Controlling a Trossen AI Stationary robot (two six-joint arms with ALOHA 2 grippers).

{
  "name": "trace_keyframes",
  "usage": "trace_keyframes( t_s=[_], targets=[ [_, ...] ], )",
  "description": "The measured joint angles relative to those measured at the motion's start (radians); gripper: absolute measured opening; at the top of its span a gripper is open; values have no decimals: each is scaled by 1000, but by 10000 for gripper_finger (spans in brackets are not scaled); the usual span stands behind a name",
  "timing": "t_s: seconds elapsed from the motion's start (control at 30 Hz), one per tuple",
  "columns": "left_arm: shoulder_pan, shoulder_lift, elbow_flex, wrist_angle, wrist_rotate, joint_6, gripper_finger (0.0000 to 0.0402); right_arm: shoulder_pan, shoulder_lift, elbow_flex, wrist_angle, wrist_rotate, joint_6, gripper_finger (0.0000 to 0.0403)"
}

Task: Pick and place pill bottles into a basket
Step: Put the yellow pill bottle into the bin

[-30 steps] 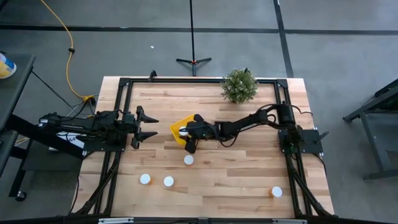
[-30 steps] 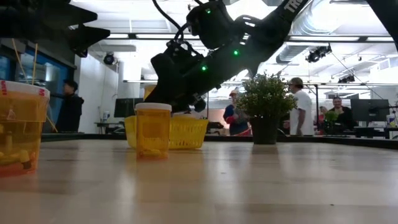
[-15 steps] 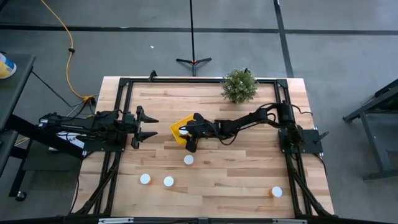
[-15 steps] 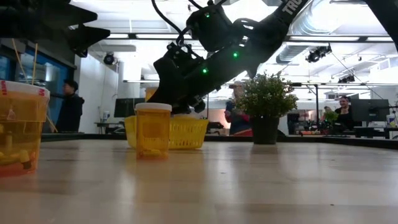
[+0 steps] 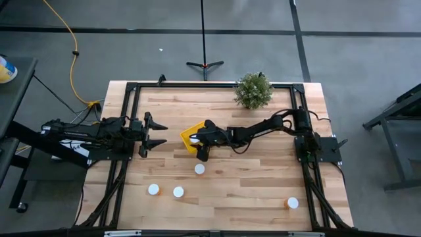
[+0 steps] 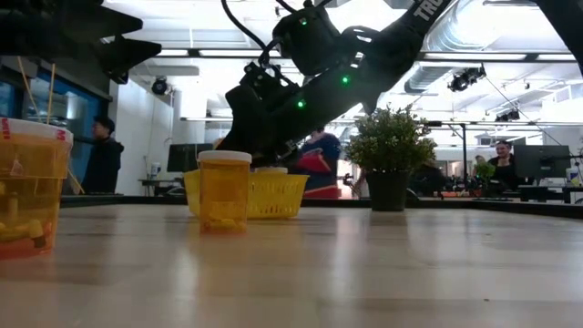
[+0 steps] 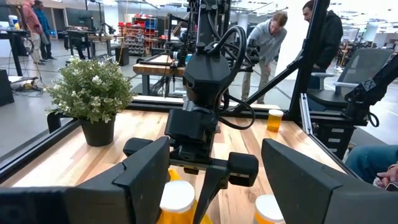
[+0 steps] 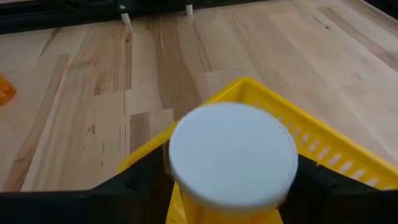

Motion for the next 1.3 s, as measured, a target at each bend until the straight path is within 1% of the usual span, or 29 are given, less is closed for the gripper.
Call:
trace_keyframes(
  t_s=[0.43, 0.83, 1.13, 1.3],
  targets=[
    [0, 0, 0, 0, 0, 0, 289, 0, -1, 0, -6, -4, 1, 229],
    [0, 0, 0, 0, 0, 0, 289, 0, -1, 0, -6, -35, 19, 245],
    [0, 0, 0, 0, 0, 0, 289, 0, -1, -1, -5, -34, 1, 244],
    [0, 0, 0, 0, 0, 0, 289, 0, -1, -2, 54, -34, 1, 244]
  ],
)
